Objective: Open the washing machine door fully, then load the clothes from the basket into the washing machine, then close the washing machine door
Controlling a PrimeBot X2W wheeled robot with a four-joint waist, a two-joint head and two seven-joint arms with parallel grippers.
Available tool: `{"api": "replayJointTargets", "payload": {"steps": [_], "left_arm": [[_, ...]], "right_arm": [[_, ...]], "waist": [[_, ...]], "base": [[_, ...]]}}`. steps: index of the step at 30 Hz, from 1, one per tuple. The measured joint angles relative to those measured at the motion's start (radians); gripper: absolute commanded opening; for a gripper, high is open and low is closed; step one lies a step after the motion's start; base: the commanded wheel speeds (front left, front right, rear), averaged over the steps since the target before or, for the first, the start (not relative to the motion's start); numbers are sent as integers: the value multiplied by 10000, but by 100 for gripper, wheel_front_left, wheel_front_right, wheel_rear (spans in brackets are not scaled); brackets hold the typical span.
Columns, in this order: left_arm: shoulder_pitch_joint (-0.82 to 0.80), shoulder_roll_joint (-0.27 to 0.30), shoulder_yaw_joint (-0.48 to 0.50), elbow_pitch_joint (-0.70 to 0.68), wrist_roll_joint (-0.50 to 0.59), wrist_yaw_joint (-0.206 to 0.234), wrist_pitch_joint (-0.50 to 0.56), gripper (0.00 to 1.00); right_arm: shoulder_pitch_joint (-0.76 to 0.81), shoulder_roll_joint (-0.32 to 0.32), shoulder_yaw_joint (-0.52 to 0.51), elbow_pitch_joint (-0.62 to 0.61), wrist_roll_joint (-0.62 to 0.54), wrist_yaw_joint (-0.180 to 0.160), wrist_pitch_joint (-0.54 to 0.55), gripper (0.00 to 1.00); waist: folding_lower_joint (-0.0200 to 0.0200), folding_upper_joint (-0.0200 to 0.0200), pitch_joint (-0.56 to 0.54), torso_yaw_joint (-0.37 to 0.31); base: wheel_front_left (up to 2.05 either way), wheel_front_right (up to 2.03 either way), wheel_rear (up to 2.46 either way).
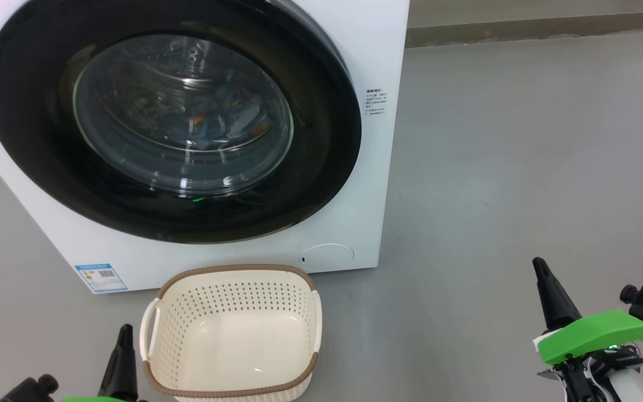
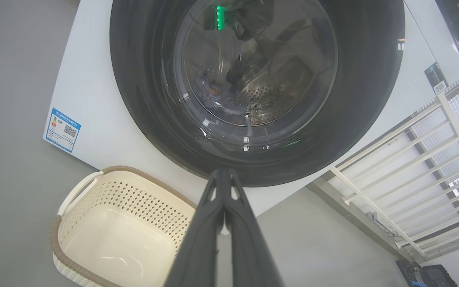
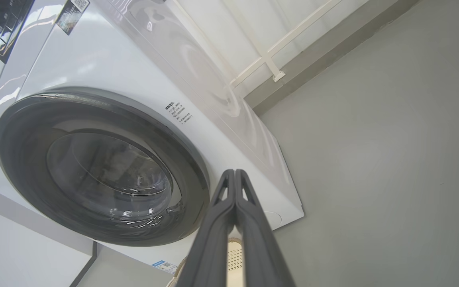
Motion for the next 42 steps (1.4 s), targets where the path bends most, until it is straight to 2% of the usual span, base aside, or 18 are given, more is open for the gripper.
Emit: {"api": "replayJointTargets", "payload": {"steps": [42], "left_arm": [[-86, -366, 721, -75, -3639, -171, 1152, 0]], "right_arm": [[167, 658, -1239, -495, 3384, -29, 1220, 0]], "waist": [[-1, 0, 97, 112]], "base": [[0, 0, 0]]}}
